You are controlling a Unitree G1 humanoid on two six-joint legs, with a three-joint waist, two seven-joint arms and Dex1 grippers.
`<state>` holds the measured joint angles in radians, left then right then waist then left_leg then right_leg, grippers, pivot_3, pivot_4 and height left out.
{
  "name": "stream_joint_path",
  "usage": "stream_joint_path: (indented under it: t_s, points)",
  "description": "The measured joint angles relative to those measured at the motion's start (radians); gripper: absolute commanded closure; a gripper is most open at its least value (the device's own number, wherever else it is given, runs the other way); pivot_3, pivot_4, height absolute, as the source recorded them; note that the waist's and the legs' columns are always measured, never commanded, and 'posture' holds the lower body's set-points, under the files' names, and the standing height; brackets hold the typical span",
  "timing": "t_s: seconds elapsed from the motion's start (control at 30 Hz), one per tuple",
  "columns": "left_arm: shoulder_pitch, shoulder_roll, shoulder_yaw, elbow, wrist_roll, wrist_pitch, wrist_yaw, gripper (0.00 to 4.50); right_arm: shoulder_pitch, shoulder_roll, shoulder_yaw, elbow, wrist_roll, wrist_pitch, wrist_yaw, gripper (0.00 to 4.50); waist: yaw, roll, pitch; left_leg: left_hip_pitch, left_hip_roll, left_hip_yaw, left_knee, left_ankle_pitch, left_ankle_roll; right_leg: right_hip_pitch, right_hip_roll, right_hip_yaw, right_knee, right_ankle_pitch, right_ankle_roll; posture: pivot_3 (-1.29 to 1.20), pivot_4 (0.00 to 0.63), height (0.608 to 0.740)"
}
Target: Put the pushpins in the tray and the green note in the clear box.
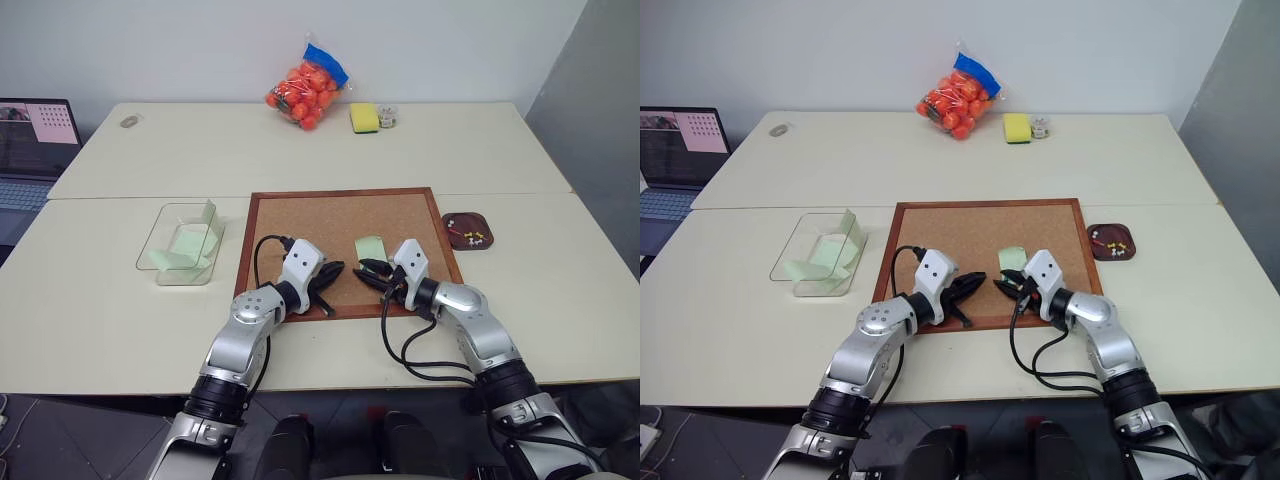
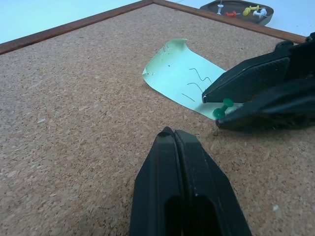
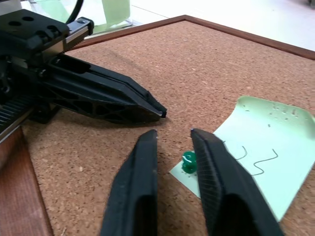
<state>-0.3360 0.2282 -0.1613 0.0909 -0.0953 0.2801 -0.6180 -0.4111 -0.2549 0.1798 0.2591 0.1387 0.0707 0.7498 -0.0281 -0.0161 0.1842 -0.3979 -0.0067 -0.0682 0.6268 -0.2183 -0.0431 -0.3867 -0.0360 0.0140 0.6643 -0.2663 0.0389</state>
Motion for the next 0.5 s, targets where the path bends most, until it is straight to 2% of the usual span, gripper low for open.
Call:
stream_joint_path:
  t_s: [0.03,0.5]
  points:
    - [0.0,0.0,0.0,-0.001,0.0,0.0,0.0,4.5,0.0,-0.001,-0.002,0.001,-0.001,0.0,-0.003,4.43,0.0,0.0,0.0,0.0,0.0,0.0,0.0,0.0,0.0,0.0,0.0,0.0,0.0,0.0,0.0,0.0,0.15,0.74]
    - [0.0,0.0,0.0,-0.001,0.0,0.001,0.0,4.5,-0.001,-0.002,-0.003,-0.001,0.0,0.002,-0.004,4.43,0.0,0.0,0.0,0.0,0.0,0.0,0.0,0.0,0.0,0.0,0.0,0.0,0.0,0.0,0.0,0.0,0.15,0.74]
